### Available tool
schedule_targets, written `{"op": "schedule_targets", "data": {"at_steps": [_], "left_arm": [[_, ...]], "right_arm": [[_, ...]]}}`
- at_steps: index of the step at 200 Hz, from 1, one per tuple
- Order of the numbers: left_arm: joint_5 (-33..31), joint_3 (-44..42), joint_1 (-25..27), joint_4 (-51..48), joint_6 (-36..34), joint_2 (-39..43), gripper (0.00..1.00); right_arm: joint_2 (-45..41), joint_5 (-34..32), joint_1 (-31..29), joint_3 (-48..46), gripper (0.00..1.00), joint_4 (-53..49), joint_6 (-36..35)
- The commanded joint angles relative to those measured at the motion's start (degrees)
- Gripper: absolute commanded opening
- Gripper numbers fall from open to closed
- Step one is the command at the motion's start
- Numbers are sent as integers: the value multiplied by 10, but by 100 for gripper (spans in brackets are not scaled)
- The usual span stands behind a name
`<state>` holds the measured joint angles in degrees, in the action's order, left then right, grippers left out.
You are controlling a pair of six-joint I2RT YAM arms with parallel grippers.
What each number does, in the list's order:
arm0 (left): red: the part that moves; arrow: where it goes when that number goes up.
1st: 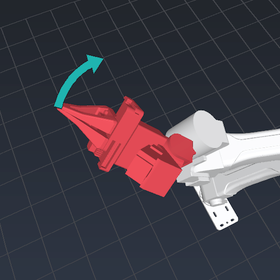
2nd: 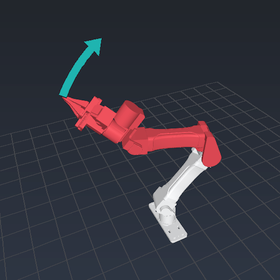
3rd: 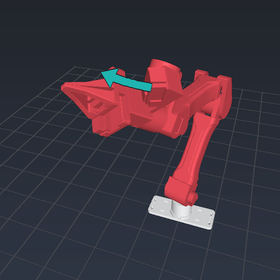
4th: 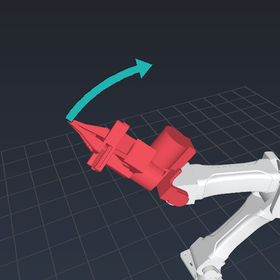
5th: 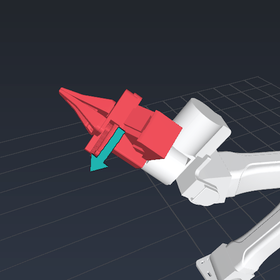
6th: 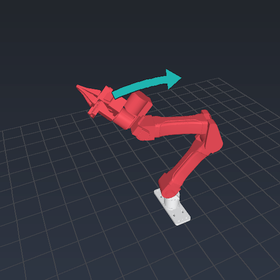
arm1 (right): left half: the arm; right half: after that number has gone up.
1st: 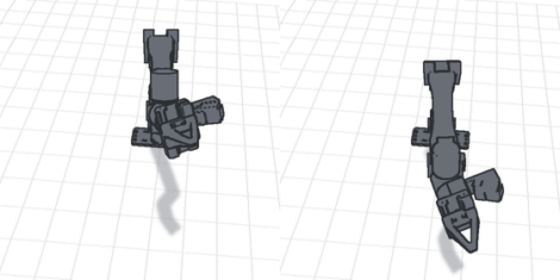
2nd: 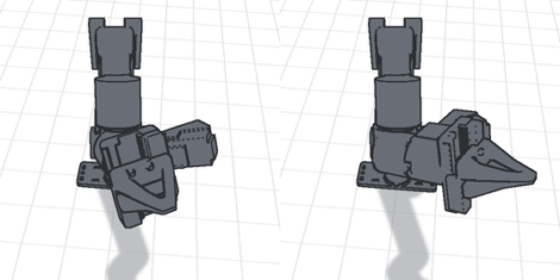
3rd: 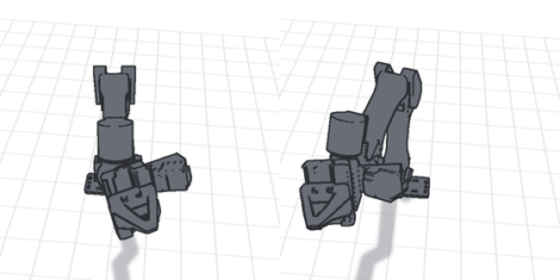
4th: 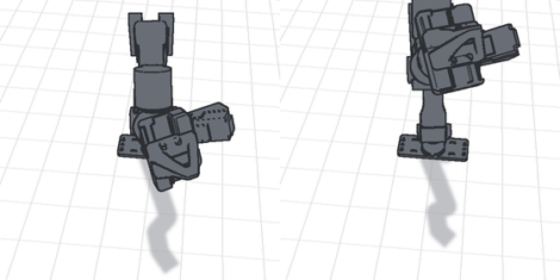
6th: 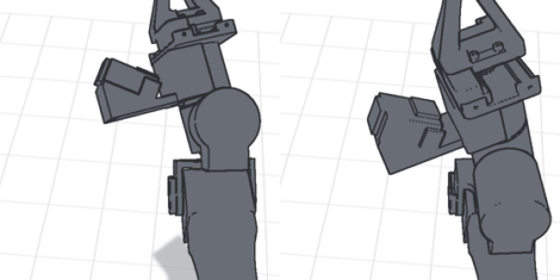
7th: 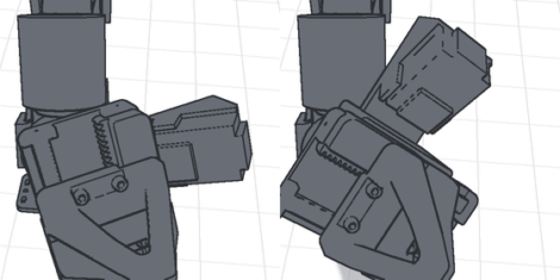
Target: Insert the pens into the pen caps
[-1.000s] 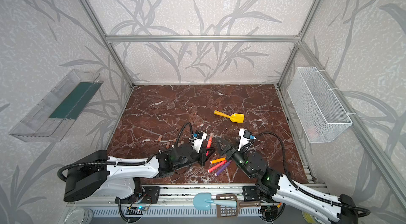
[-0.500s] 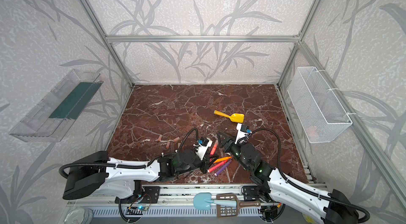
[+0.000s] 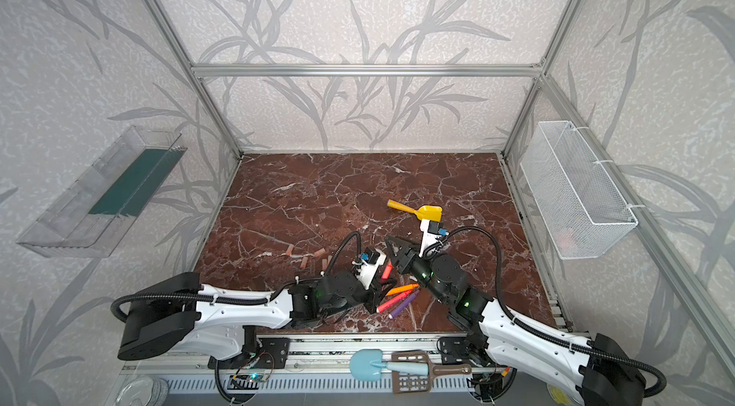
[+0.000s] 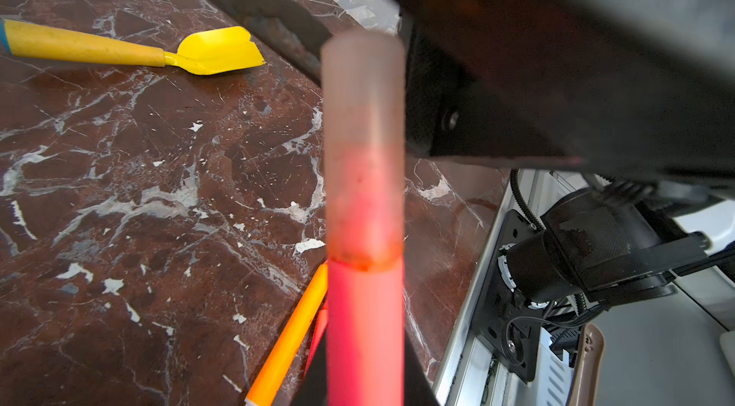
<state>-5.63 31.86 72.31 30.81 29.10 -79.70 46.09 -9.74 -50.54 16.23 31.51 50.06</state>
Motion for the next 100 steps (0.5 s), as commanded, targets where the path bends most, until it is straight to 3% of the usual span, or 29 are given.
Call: {"op": "schedule_targets", "data": {"at_steps": [1, 50, 100], "left_arm": [[-11, 14, 2, -1, -9, 4, 0], [-12, 10, 2, 2, -6, 4, 0], [-13, 16, -3, -5, -10, 12, 0]], "right_arm": [[17, 22, 0, 24, 43, 7, 4], [47, 38, 0, 33, 28, 21, 8], [60, 58, 1, 38, 0, 6, 2]]}}
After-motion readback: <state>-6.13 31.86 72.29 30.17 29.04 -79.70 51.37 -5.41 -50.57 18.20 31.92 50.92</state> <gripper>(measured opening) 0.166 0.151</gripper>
